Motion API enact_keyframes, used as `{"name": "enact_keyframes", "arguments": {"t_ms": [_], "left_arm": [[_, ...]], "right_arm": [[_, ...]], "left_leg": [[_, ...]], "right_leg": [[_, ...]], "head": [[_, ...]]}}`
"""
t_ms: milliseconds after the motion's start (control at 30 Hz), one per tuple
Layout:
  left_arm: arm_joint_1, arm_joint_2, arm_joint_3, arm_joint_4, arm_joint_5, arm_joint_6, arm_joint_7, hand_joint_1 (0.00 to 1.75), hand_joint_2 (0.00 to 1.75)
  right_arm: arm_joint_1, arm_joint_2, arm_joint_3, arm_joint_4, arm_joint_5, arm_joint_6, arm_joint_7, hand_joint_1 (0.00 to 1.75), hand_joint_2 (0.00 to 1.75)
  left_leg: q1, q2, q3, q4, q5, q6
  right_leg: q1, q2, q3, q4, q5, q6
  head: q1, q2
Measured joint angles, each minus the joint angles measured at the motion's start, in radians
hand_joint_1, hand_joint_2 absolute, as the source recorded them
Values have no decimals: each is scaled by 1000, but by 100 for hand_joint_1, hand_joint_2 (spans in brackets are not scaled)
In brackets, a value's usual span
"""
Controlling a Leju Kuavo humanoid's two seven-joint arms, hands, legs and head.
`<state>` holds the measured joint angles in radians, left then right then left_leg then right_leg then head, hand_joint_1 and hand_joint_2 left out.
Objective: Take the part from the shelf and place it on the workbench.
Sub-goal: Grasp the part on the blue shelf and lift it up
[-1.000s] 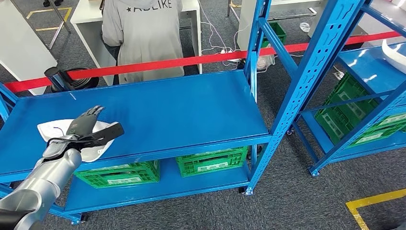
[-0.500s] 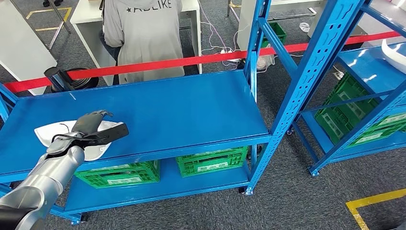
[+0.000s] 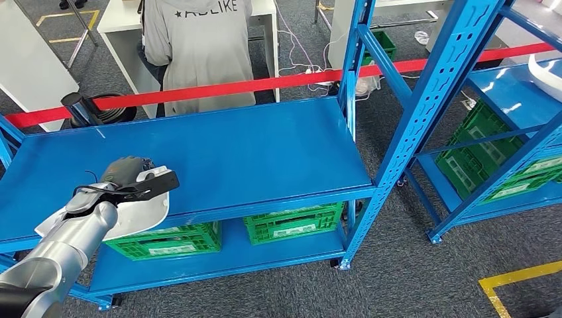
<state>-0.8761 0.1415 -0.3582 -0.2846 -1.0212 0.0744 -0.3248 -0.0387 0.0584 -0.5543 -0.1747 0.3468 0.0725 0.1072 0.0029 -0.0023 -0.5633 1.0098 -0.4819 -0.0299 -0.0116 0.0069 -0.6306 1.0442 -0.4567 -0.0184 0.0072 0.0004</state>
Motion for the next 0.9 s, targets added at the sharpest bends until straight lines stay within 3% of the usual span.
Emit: {"name": "enact_keyframes", "arguments": {"t_ms": [900], "left_arm": [[0, -14, 0, 0, 6, -1, -8, 175, 175]], "right_arm": [[0, 0, -2, 0, -4, -6, 0, 0, 0]], "left_leg": [[0, 0, 0, 0, 0, 0]], "right_leg": [[0, 0, 0, 0, 0, 0]], "head": [[0, 0]]}}
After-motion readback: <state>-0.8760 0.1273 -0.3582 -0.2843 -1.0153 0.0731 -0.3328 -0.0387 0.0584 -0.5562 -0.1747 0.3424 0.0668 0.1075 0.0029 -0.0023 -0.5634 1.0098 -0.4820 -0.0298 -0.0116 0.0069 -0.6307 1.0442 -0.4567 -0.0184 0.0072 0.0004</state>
